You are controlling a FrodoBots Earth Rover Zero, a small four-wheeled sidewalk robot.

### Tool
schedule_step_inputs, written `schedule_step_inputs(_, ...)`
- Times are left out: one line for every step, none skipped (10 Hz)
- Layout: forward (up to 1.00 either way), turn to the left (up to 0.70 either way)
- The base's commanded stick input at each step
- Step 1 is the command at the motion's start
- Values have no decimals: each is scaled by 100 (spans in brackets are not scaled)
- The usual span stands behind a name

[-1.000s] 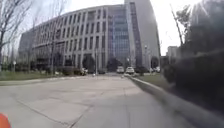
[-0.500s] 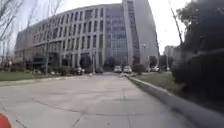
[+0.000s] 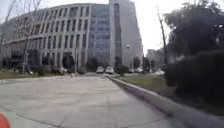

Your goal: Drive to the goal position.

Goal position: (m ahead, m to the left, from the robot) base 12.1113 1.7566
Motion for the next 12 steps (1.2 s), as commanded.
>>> schedule_step_inputs(70, 0)
schedule_step_inputs(70, 0)
schedule_step_inputs(70, 0)
schedule_step_inputs(70, 0)
schedule_step_inputs(70, 0)
schedule_step_inputs(70, 0)
schedule_step_inputs(70, 0)
schedule_step_inputs(70, 0)
schedule_step_inputs(70, 0)
schedule_step_inputs(70, 0)
schedule_step_inputs(70, 0)
schedule_step_inputs(70, 0)
